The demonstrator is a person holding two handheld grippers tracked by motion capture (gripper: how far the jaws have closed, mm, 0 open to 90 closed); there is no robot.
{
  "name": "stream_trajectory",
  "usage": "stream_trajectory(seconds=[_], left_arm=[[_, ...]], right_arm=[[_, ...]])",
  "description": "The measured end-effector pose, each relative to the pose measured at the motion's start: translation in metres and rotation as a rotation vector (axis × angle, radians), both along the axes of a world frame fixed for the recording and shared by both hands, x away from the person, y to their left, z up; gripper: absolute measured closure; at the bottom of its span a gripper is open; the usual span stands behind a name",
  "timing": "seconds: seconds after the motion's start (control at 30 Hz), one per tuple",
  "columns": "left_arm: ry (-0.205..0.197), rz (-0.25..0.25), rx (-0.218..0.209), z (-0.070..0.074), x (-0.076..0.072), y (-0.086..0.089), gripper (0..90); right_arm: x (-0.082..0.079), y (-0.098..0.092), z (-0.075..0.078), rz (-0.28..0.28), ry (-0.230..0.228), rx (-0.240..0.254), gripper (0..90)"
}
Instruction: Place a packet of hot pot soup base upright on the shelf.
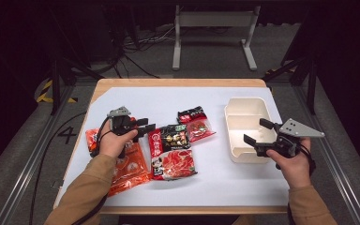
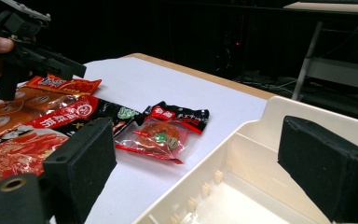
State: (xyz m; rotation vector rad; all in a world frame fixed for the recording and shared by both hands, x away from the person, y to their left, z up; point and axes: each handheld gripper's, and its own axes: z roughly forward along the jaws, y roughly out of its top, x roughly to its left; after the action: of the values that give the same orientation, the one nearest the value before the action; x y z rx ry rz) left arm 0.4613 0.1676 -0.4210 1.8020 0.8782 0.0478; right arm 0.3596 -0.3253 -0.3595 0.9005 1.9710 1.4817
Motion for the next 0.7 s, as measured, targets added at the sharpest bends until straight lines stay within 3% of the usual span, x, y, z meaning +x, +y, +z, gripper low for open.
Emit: stream_trajectory(seconds=[0.1, 0.23, 0.7], left_arm=[[-0.007, 0.003, 0.026, -0.004, 0.001, -0.002, 45.8], [-0.017, 0.030, 0.106, -0.009, 0.003, -0.006, 38.2], [0.146, 0.029, 0.211, -0.017, 0.010, -0.015, 38.1]], right_arm=[[0.000, 0.000, 0.000, -0.001, 0.000, 0.000, 12.1], [0.000, -0.001, 0.000, -0.001, 0.003, -0.001, 12.1], [0.001, 0.000, -0.001, 0.003, 0.012, 0.003, 12.0]])
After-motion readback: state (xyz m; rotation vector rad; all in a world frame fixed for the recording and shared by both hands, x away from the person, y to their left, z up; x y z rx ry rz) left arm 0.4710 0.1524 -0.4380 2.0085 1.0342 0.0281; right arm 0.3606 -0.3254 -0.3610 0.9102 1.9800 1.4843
